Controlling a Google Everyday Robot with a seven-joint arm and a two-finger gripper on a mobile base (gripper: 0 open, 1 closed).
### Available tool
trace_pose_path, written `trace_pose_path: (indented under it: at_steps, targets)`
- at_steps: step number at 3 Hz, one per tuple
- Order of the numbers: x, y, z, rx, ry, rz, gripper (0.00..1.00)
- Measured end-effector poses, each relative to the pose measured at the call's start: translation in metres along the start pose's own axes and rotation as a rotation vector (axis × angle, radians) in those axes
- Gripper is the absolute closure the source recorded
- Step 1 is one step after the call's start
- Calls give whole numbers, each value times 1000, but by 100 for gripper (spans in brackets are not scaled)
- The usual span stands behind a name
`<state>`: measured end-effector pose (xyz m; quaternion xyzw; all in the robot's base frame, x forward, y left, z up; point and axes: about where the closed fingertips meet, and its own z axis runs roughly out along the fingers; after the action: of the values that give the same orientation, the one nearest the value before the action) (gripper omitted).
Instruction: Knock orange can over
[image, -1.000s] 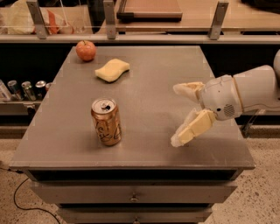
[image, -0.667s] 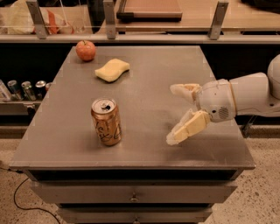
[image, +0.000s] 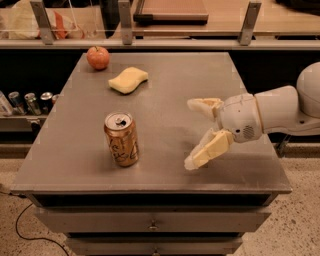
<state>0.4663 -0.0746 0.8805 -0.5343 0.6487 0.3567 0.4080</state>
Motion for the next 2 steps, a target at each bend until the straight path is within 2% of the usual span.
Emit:
trace_pose_path:
  at_steps: [1,2]
  targets:
    - [4,12,28,-60,-31,-21,0]
    - [6,21,52,-96,-57,-45,0]
